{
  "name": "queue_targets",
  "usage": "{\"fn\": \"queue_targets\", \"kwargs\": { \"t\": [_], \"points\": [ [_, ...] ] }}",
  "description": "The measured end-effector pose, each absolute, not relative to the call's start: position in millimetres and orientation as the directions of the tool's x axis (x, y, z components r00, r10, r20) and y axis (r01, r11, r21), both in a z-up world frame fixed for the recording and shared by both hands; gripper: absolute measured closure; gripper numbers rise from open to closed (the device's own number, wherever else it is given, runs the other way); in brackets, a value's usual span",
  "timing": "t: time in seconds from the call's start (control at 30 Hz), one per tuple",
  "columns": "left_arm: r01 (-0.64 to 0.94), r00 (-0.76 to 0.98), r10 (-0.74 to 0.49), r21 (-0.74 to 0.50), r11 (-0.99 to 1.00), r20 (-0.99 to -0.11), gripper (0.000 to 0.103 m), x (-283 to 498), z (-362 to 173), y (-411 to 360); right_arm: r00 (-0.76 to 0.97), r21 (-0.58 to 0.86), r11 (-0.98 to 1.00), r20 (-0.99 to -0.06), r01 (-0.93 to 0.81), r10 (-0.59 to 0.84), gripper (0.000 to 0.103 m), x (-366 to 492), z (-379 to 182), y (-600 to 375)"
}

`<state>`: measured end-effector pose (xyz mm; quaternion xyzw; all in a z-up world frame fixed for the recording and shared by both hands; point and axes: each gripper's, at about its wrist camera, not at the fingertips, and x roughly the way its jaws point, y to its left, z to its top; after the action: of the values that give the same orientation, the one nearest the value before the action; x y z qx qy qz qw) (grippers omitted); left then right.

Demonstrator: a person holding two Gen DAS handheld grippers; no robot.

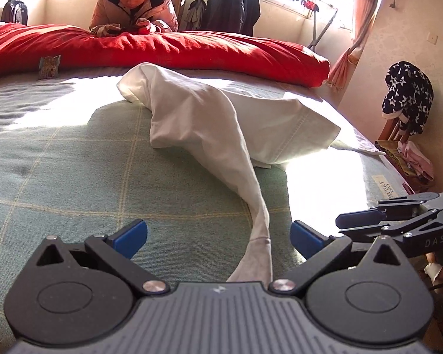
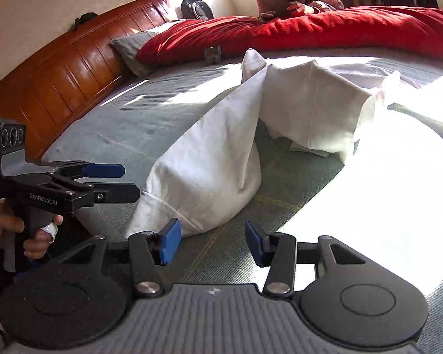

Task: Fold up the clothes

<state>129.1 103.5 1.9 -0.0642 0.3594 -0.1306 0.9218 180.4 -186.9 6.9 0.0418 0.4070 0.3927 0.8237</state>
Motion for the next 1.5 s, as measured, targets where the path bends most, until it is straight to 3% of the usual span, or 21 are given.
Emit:
{"fn": "queue_targets", "kwargs": {
  "t": [0.17, 0.27, 0.33, 0.4, 0.57, 0.63, 0.7, 0.87, 1.13, 1.5],
  "points": [
    [0.288, 0.730, -0.280, -0.090, 0.953, -0.624, 0.006, 134, 5, 63, 0.393, 0.445, 0.714, -0.616, -0.541, 0.682, 0.048, 177, -7, -216],
    [0.295, 0.719, -0.235, -0.019, 0.955, -0.654, 0.023, 146, -9, 47, 0.395, 0.450, 0.722, -0.622, -0.526, 0.676, 0.048, 175, -15, -223],
    [0.280, 0.690, -0.240, -0.054, 0.958, -0.683, 0.046, 156, -20, 47, 0.392, 0.450, 0.724, -0.627, -0.523, 0.673, 0.048, 175, -18, -222],
    [0.264, 0.679, -0.245, -0.081, 0.961, -0.692, 0.062, 164, -25, 48, 0.389, 0.448, 0.724, -0.630, -0.524, 0.672, 0.048, 175, -20, -221],
    [0.238, 0.679, -0.214, -0.065, 0.969, -0.703, 0.069, 183, -30, 45, 0.381, 0.458, 0.720, -0.631, -0.521, 0.676, 0.045, 178, -27, -221],
    [0.226, 0.666, -0.189, -0.045, 0.973, -0.722, 0.078, 188, -31, 43, 0.382, 0.461, 0.721, -0.630, -0.517, 0.677, 0.045, 180, -29, -222],
    [0.219, 0.663, -0.169, -0.027, 0.975, -0.729, 0.096, 189, -31, 44, 0.386, 0.464, 0.724, -0.628, -0.510, 0.675, 0.045, 183, -30, -223],
    [0.174, 0.689, -0.102, 0.027, 0.984, -0.717, 0.098, 183, -24, 64, 0.401, 0.461, 0.737, -0.631, -0.493, 0.664, 0.045, 189, -30, -228],
    [-0.015, 0.733, 0.104, 0.137, 0.990, -0.672, 0.100, 183, 1, 151, 0.426, 0.455, 0.755, -0.632, -0.472, 0.647, 0.045, 201, -28, -223],
    [-0.309, 0.690, 0.315, 0.129, 0.942, -0.652, 0.100, 204, 19, 296, 0.427, 0.433, 0.767, -0.648, -0.475, 0.630, 0.045, 216, -24, -203]
  ]
}}
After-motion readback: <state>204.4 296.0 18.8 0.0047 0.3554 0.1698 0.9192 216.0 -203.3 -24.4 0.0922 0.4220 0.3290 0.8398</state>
